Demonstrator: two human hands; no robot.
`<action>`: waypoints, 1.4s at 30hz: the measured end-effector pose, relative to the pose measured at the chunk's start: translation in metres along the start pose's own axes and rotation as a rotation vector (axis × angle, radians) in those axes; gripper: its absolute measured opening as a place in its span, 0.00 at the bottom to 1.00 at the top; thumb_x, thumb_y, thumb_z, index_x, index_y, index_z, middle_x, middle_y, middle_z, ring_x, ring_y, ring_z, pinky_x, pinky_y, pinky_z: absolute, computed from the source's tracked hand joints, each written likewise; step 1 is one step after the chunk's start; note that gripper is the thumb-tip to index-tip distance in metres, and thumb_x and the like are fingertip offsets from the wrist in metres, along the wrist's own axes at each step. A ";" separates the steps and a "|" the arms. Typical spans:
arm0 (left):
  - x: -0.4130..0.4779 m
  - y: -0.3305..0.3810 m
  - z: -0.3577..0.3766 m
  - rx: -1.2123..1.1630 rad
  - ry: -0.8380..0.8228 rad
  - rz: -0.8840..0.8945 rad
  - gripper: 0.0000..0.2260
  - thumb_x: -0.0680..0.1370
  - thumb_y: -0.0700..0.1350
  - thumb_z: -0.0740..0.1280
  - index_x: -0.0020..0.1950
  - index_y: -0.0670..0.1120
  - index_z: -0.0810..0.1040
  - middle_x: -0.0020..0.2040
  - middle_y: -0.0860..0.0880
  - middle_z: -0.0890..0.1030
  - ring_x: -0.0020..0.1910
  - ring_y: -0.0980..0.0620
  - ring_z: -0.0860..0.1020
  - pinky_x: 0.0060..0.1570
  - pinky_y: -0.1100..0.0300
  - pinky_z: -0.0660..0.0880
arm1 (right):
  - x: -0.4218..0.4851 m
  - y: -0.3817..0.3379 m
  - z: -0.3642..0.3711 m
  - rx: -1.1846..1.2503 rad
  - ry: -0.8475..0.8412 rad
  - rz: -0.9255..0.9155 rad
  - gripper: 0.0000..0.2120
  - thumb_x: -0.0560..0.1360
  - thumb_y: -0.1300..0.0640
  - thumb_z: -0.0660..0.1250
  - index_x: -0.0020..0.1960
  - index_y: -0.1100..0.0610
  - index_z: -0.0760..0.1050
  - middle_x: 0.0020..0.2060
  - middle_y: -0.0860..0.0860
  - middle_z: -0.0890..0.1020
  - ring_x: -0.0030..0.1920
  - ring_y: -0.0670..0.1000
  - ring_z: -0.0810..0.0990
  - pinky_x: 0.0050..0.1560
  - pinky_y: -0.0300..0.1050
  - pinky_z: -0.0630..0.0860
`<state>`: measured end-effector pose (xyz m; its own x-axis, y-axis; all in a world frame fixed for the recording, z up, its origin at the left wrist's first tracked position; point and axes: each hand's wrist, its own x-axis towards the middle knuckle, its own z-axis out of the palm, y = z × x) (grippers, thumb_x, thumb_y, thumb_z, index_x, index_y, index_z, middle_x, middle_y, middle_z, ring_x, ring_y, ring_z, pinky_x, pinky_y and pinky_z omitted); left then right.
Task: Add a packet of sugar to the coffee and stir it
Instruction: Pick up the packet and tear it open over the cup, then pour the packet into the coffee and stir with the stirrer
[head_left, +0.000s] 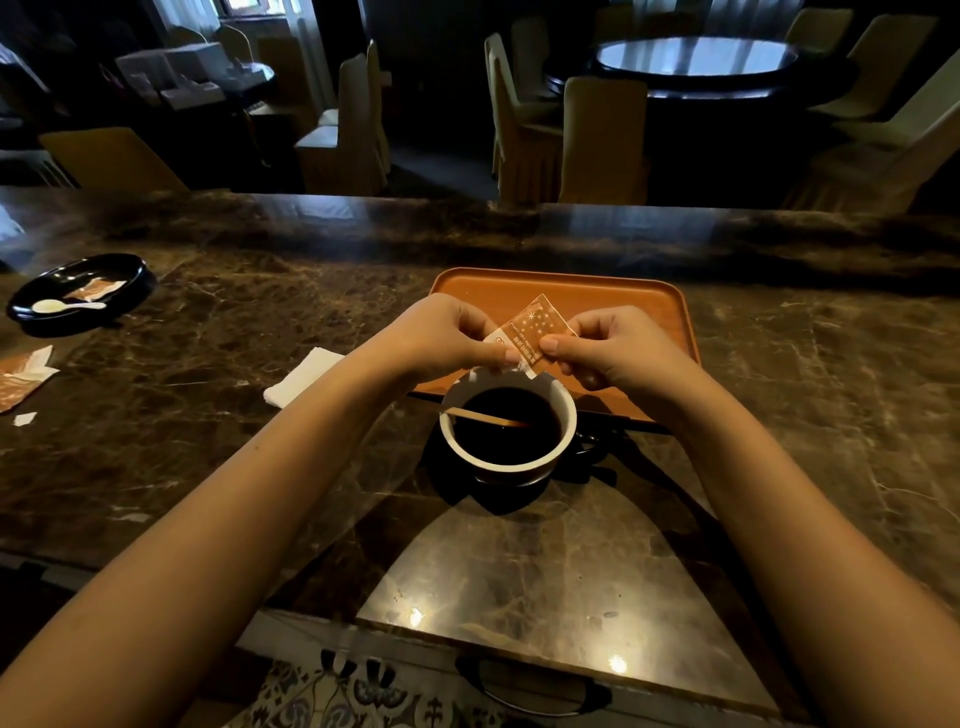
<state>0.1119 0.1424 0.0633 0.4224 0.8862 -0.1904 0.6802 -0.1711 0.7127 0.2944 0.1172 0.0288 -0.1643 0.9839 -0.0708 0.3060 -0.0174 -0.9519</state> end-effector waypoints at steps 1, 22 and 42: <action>0.000 -0.001 -0.001 0.002 0.017 0.034 0.04 0.71 0.45 0.70 0.45 0.48 0.80 0.39 0.55 0.80 0.39 0.60 0.77 0.41 0.67 0.68 | 0.000 0.000 -0.002 0.045 -0.011 0.032 0.08 0.72 0.56 0.68 0.38 0.61 0.78 0.28 0.50 0.78 0.26 0.45 0.71 0.28 0.34 0.67; -0.030 -0.008 -0.028 0.039 0.323 0.450 0.05 0.72 0.45 0.68 0.46 0.55 0.79 0.42 0.63 0.78 0.43 0.72 0.74 0.45 0.74 0.71 | -0.033 -0.035 0.030 -0.305 0.259 -0.241 0.07 0.77 0.49 0.58 0.51 0.47 0.74 0.42 0.42 0.78 0.42 0.41 0.78 0.37 0.29 0.74; -0.076 -0.057 -0.049 -0.370 0.224 0.255 0.04 0.73 0.47 0.67 0.45 0.49 0.81 0.42 0.52 0.82 0.35 0.62 0.78 0.31 0.71 0.72 | -0.047 -0.056 0.113 -0.264 0.356 -0.400 0.06 0.76 0.57 0.63 0.43 0.54 0.79 0.35 0.44 0.80 0.36 0.41 0.78 0.36 0.33 0.73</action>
<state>0.0119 0.1058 0.0704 0.3807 0.9137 0.1422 0.2966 -0.2663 0.9171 0.1792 0.0518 0.0514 -0.0041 0.9047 0.4260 0.5155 0.3670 -0.7743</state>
